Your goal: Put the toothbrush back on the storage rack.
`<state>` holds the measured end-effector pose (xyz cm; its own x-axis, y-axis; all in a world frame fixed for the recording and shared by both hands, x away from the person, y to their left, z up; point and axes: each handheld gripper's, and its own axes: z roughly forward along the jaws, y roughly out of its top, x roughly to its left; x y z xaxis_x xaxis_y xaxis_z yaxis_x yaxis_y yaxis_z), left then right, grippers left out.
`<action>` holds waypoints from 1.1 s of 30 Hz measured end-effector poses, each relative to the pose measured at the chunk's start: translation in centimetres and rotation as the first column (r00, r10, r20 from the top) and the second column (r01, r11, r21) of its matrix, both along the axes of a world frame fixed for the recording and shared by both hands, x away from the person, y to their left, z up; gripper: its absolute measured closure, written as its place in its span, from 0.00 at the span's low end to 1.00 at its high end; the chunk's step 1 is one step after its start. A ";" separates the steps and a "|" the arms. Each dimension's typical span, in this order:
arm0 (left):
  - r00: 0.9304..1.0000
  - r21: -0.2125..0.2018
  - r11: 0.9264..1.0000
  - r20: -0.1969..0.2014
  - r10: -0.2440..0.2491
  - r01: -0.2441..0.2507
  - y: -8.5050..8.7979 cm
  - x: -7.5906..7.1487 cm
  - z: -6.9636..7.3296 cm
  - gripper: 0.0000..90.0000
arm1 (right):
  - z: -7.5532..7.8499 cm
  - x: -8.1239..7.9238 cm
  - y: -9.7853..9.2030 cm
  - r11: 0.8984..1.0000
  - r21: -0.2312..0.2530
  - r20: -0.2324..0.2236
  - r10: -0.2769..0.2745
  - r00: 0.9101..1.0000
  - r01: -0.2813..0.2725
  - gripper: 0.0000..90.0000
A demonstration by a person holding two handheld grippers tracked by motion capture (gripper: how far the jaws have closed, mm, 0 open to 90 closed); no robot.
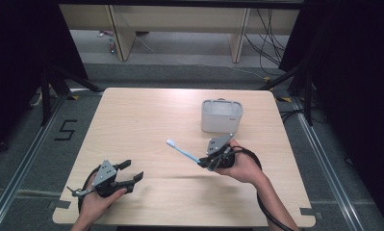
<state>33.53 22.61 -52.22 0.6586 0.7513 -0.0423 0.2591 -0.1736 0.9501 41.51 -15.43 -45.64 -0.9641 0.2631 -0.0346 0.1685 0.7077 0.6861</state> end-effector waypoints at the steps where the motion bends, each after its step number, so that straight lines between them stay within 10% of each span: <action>1: 1.000 -0.002 1.000 0.001 -0.001 0.001 0.0 0.0 0.0 0.33 | 0.0 0.0 0.0 1.000 0.000 0.000 0.000 1.000 0.000 0.93; 16: 1.000 -0.007 1.000 -0.003 0.000 0.000 0.0 0.0 0.0 0.33 | -0.2 -0.5 -1.1 0.975 0.191 0.028 -0.124 0.992 0.116 0.93; 33: 1.000 -0.009 1.000 -0.002 0.001 -0.001 0.0 0.0 0.0 0.33 | -1.1 -1.7 -2.4 0.884 0.396 0.078 -0.301 0.950 0.247 0.93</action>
